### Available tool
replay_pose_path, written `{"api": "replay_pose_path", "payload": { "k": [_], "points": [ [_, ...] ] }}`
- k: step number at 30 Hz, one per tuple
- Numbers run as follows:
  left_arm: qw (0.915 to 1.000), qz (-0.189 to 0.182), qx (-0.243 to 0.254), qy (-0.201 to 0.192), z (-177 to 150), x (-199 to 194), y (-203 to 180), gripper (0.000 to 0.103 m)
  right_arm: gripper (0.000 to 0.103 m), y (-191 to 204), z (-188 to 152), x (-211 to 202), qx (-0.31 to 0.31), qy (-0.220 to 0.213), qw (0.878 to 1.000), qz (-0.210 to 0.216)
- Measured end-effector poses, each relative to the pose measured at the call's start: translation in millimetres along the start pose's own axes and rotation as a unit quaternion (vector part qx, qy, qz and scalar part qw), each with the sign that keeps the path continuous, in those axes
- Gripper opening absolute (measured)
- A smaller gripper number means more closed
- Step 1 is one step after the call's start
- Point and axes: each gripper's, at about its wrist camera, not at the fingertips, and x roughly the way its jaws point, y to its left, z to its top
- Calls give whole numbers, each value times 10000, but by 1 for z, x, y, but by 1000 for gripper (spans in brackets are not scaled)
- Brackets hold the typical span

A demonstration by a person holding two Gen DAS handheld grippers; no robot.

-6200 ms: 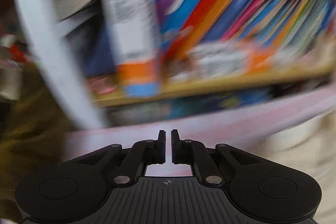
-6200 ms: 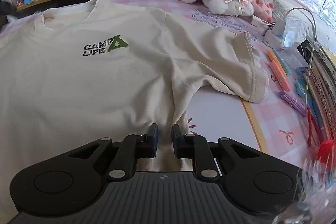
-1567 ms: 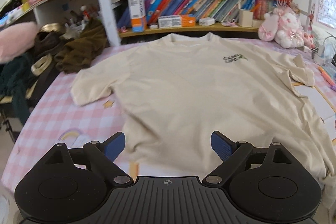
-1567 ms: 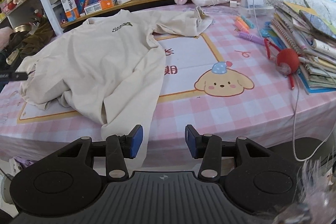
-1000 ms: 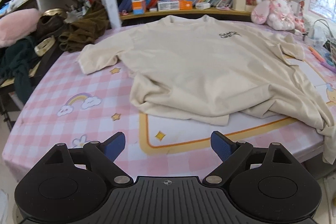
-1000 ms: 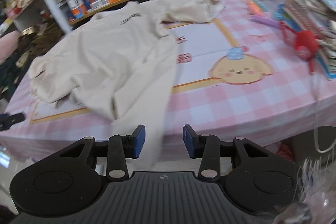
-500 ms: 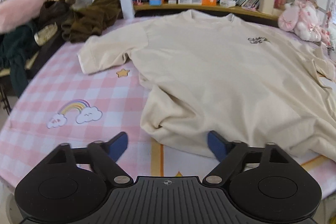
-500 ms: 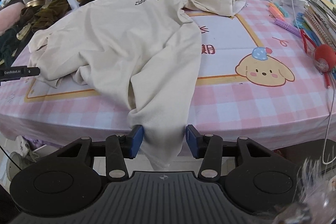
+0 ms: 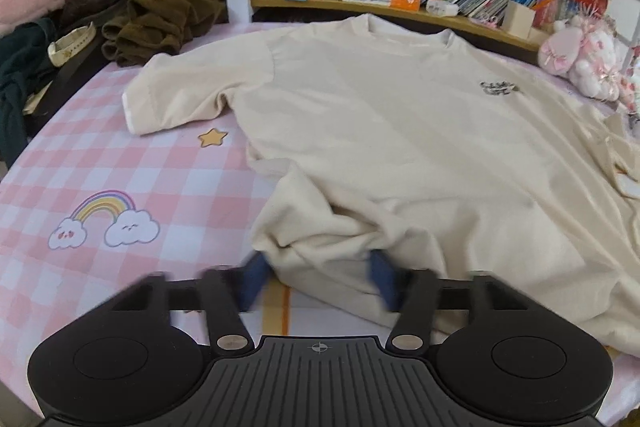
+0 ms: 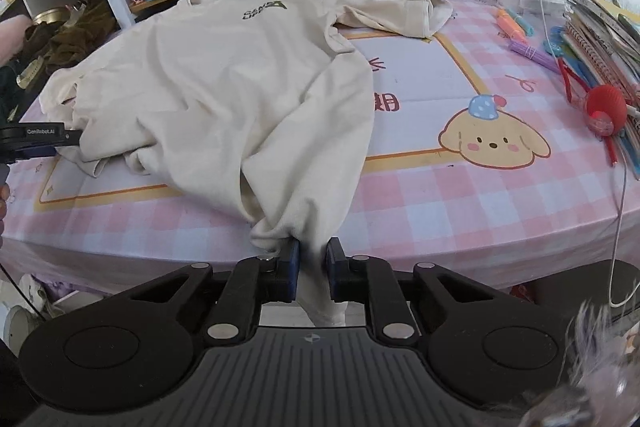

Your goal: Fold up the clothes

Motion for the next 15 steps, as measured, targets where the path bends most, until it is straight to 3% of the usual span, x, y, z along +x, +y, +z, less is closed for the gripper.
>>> {"api": "replay_pose_path", "payload": {
  "k": [1, 2, 8, 13, 15],
  "points": [
    [10000, -49, -62, 30, 0, -1, 0, 14, 11, -1, 1, -1, 43, -35, 10000, 10],
    [9998, -97, -152, 74, 0, -3, 2, 11, 10, -4, 2, -3, 112, -97, 9999, 11],
    [9932, -483, -1057, 34, 0, -40, 30, 9, 8, -27, 13, -18, 509, -444, 9977, -70],
    [9899, -626, -1204, -408, 13, -95, 45, 9, 6, -44, 23, -27, 644, -590, 9962, -39],
    [9897, -500, -1282, -383, 23, -103, 47, 11, 6, -47, 26, -25, 577, -602, 9965, -18]
  ]
}}
